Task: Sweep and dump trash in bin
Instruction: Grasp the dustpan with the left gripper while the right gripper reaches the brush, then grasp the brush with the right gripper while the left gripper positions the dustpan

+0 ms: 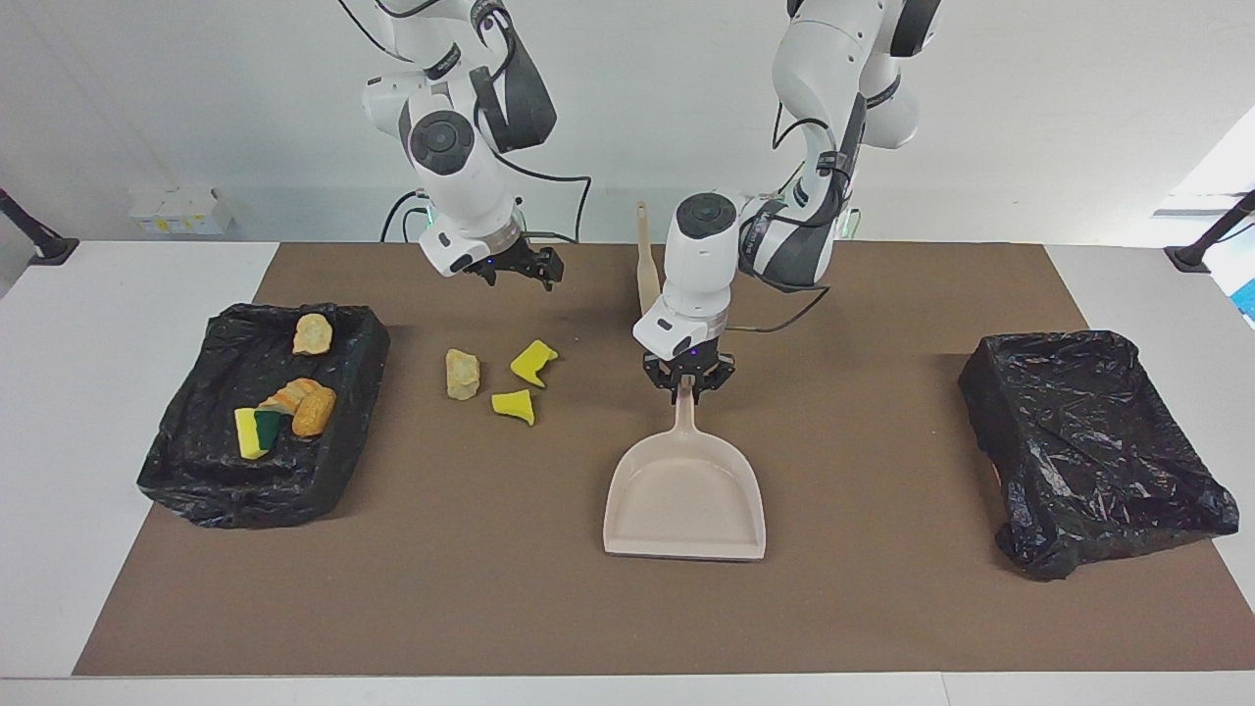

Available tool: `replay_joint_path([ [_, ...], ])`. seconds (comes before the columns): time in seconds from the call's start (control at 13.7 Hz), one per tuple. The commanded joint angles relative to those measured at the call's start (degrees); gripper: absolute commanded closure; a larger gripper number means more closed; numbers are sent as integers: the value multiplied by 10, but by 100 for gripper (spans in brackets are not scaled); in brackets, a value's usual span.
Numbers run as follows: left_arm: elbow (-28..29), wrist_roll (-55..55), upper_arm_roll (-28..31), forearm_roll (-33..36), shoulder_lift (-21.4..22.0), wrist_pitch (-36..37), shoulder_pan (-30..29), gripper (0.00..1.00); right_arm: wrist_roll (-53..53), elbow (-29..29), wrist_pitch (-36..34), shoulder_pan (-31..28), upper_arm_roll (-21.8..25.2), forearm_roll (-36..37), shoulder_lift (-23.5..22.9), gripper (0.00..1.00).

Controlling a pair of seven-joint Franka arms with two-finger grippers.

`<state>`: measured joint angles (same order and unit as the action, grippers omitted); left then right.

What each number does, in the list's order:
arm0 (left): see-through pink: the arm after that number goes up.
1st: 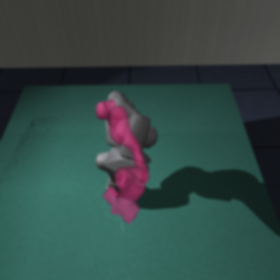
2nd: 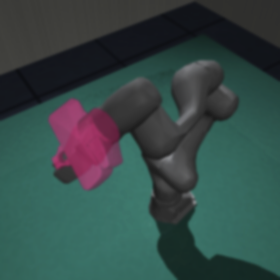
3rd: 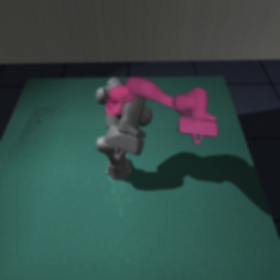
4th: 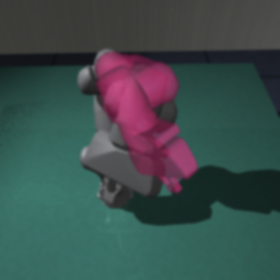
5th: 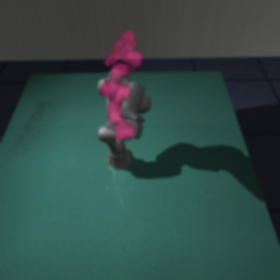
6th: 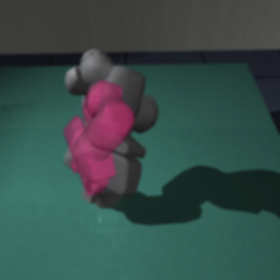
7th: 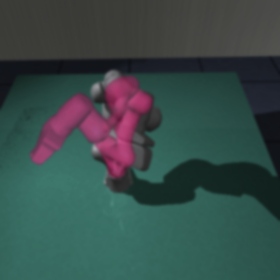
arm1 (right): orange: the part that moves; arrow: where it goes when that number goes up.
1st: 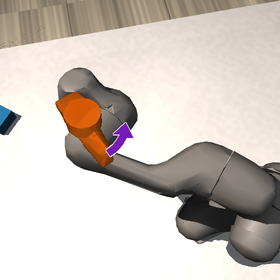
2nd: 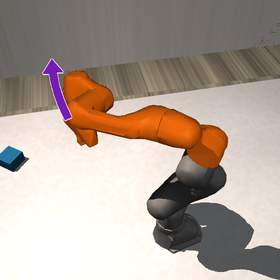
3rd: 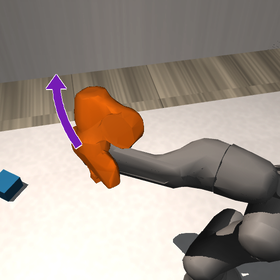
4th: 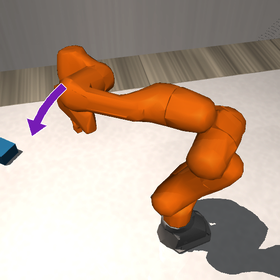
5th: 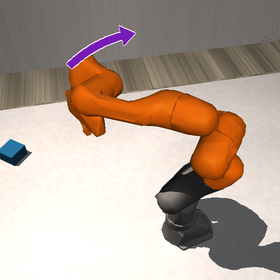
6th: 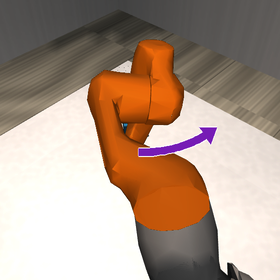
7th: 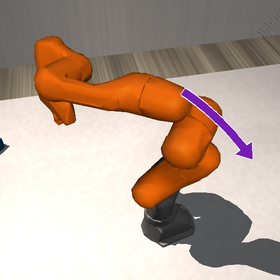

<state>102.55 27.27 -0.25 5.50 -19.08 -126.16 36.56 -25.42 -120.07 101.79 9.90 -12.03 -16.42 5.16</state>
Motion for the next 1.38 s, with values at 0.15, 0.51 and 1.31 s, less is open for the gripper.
replay_joint_path([
  [0.15,-1,-205,13,11,39,60,-19,98,-26,-14,-1,61,-5,-42,27,0],
  [0.51,-1,-429,13,11,40,95,-52,98,-61,-73,25,165,-6,-32,63,0],
  [1.31,58,-786,17,93,77,122,-61,100,-207,-170,225,333,-6,36,2,34],
])
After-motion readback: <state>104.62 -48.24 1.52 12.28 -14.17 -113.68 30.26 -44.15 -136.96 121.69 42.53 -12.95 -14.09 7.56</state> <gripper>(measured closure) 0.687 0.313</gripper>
